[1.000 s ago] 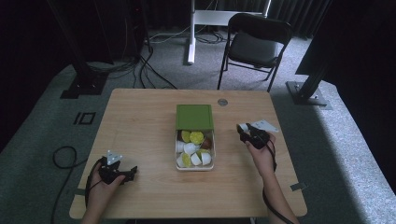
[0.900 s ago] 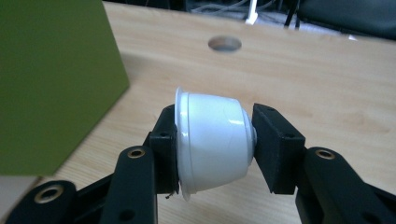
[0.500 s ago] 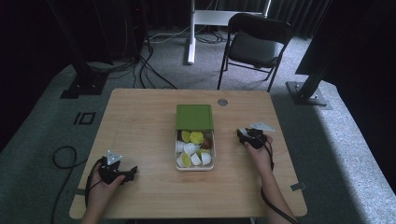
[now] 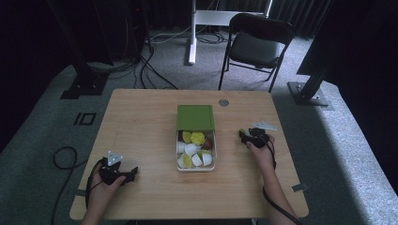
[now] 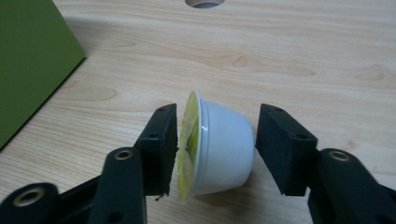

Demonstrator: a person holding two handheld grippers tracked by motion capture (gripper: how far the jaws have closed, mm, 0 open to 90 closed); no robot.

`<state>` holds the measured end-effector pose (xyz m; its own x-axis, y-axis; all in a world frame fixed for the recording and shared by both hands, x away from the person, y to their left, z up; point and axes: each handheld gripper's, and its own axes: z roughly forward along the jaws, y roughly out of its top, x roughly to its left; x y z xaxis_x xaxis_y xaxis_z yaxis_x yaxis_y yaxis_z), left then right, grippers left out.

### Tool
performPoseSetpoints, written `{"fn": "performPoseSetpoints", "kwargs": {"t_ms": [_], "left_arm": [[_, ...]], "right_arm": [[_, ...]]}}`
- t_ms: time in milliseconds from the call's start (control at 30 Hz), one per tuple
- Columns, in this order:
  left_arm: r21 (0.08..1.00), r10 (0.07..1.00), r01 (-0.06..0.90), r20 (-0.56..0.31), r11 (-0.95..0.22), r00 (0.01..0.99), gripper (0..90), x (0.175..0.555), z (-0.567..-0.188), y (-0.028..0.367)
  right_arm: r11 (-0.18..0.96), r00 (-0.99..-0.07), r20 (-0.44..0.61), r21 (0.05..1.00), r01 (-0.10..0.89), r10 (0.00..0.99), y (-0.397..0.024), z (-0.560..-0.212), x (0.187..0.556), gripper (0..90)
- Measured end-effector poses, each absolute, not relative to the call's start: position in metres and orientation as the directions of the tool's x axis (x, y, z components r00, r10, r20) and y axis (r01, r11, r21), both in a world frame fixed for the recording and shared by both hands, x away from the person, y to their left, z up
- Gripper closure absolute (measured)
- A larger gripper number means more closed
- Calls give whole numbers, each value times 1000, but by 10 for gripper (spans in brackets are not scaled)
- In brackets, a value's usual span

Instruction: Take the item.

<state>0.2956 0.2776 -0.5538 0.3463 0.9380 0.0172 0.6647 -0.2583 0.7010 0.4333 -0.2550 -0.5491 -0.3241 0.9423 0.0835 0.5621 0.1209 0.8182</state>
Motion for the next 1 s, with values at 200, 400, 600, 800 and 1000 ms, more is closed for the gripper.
{"fn": "performPoseSetpoints", "kwargs": {"t_ms": [200,400,600,800,1000], "left_arm": [[701,938,665,17,-258,346,99,296,-554,278],[702,938,664,17,-257,345,99,296,-554,278],[702,938,664,17,-257,345,99,296,-554,278],[701,938,665,17,-258,346,99,296,-554,278],[701,938,665,17,-258,346,99,296,-554,278]], "right_arm": [[140,-340,61,832,536,938,-261,-542,431,316],[160,-381,64,834,529,923,-266,-538,422,189],[240,-462,17,837,492,887,-269,-537,407,166],[278,-557,23,849,449,830,-272,-537,393,166],[358,-663,12,835,419,749,-272,-539,379,171]]}}
